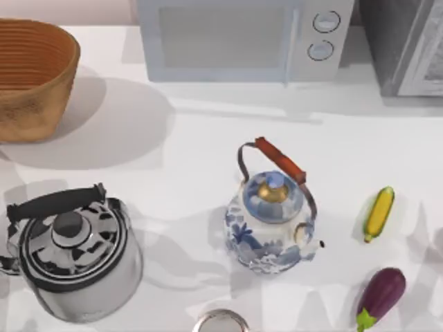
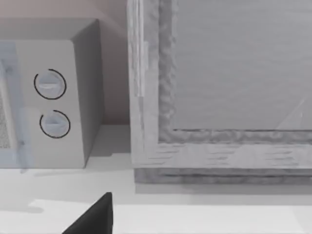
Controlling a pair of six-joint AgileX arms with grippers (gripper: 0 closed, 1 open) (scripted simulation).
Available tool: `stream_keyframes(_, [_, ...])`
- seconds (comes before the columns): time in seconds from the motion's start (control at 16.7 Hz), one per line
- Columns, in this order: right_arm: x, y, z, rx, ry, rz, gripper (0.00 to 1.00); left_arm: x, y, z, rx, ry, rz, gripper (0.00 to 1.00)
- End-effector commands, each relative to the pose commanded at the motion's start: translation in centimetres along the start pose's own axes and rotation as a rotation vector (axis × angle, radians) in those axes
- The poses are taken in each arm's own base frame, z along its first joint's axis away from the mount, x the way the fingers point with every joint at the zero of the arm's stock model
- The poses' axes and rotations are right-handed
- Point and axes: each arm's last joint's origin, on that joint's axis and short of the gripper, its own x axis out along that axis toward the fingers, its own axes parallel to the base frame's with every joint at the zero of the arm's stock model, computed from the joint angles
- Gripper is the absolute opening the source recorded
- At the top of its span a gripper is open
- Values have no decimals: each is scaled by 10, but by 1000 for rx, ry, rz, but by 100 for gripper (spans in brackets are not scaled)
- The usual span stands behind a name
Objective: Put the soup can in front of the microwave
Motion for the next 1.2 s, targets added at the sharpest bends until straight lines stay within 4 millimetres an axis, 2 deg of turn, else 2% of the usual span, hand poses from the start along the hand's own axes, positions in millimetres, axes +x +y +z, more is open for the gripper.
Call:
stream_keyframes(0.3, [0,0,0,0,0,0,100,5,1,4,2,-3,4,100])
stream_keyframes(1.08, [0,0,0,0,0,0,100,5,1,4,2,-3,4,2])
stream_keyframes(1.2, [0,0,0,0,0,0,100,5,1,4,2,-3,4,0])
